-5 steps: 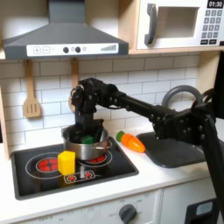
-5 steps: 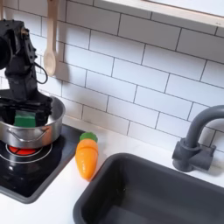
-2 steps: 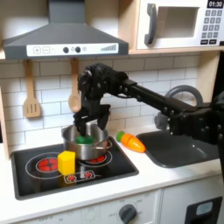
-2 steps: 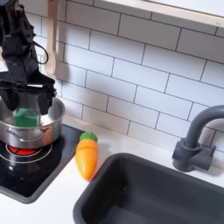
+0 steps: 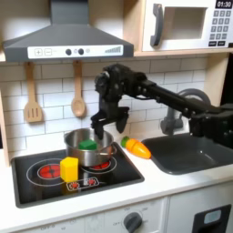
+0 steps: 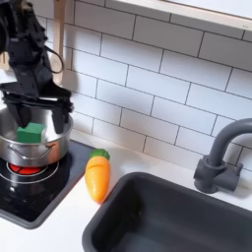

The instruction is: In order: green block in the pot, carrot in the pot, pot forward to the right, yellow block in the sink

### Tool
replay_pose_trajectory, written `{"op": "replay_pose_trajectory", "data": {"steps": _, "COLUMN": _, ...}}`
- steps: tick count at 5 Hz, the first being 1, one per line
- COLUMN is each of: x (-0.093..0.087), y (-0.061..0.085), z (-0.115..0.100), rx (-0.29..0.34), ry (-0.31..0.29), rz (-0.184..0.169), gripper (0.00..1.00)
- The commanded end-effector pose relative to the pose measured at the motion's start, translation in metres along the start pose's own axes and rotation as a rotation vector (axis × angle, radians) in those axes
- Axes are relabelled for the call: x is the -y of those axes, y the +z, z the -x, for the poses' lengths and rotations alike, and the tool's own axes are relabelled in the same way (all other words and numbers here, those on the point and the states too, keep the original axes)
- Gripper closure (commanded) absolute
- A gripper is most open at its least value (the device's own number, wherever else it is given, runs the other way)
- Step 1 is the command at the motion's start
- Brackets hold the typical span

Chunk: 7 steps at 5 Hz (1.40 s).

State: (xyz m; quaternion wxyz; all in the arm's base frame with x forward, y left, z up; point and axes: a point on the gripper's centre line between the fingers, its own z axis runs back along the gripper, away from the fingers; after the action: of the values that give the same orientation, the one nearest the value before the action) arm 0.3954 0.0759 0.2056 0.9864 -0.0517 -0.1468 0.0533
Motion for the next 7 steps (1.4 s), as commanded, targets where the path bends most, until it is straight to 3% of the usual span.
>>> {"op": "replay_pose_trajectory", "data": {"steps": 1, "x": 0.034, "y": -0.003, "z": 0.014, "rx": -0.014, "ry": -0.062, "rz": 0.016, "gripper": 0.00}}
{"op": "replay_pose_trajectory", "data": {"steps": 3, "x": 0.058, "y": -0.015, "z": 0.023, "rx": -0.046, "ry": -0.092, "rz": 0.024, "gripper": 0.00}}
{"op": "replay_pose_trajectory", "data": {"steps": 6, "x": 0.061, "y": -0.035, "z": 0.032, "rx": -0.104, "ry": -0.078, "rz": -0.006, "gripper": 0.00}}
{"op": "replay_pose_trajectory", "data": {"steps": 7, "x": 0.060, "y": -0.046, "z": 0.035, "rx": -0.103, "ry": -0.032, "rz": -0.031, "gripper": 0.00}}
